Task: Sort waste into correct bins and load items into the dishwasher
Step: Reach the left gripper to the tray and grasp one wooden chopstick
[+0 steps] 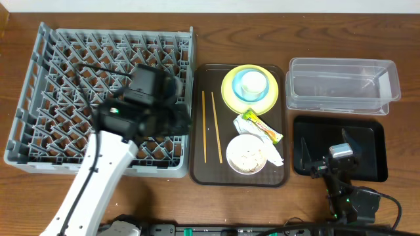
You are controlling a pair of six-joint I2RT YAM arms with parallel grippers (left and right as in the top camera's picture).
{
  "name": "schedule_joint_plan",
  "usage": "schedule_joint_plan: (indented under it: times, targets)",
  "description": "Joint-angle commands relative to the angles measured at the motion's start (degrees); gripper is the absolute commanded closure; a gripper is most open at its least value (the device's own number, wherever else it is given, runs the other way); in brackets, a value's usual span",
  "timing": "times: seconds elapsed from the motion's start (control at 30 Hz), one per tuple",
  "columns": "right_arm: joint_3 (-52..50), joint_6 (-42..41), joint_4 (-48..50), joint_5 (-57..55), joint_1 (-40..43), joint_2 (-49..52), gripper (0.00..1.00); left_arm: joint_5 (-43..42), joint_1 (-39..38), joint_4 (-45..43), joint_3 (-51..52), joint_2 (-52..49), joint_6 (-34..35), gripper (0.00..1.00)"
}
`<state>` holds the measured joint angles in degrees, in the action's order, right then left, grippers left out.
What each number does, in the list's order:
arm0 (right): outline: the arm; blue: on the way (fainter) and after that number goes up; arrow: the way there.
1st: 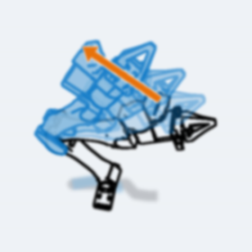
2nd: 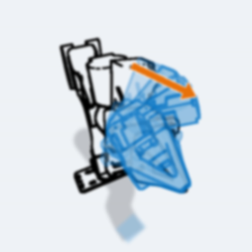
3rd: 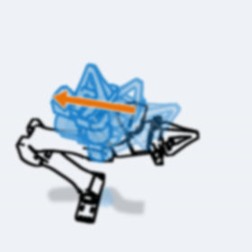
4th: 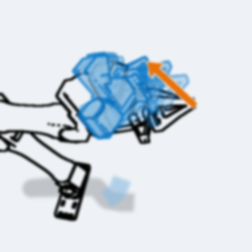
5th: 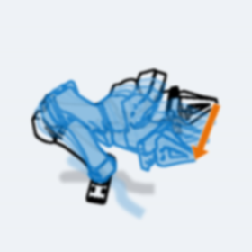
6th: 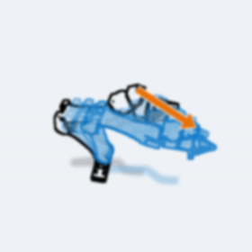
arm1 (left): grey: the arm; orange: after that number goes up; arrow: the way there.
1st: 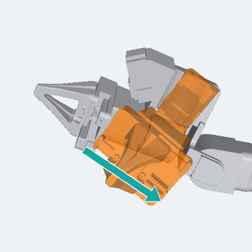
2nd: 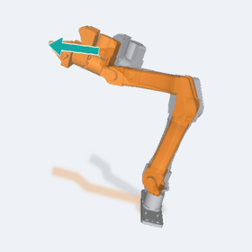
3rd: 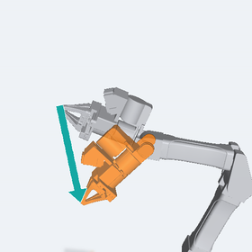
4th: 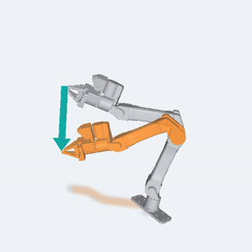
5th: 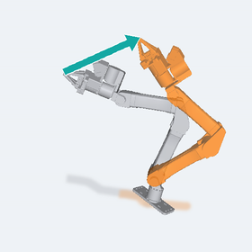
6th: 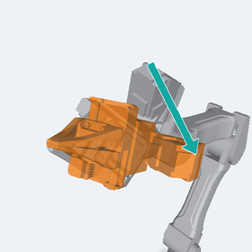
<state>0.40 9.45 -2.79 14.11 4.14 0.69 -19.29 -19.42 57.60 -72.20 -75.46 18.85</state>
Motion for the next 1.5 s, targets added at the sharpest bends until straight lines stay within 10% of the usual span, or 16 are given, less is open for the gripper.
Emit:
schedule_joint_plan:
  times: [0.0,0.37,0.57,1.47]
  targets:
    - [-0.09,-0.83,-0.24,-0.17,-0.46,-0.31,0.01,9.62,-6.27,-1.73,0.74,-1.42,5.29,0.66]
    - [-0.09,-0.83,-0.26,-0.17,-0.46,-0.31,0.01,12.09,-18.58,-8.98,0.74,-11.28,6.95,0.69]
    - [-0.09,-0.83,-0.26,-0.17,-0.46,-0.31,0.01,14.88,-18.93,-11.93,0.74,-18.47,6.95,0.45]
    - [-0.09,-0.83,-0.26,-0.20,-0.46,-0.31,0.01,32.02,-18.12,-19.37,0.74,-30.91,9.53,0.67]
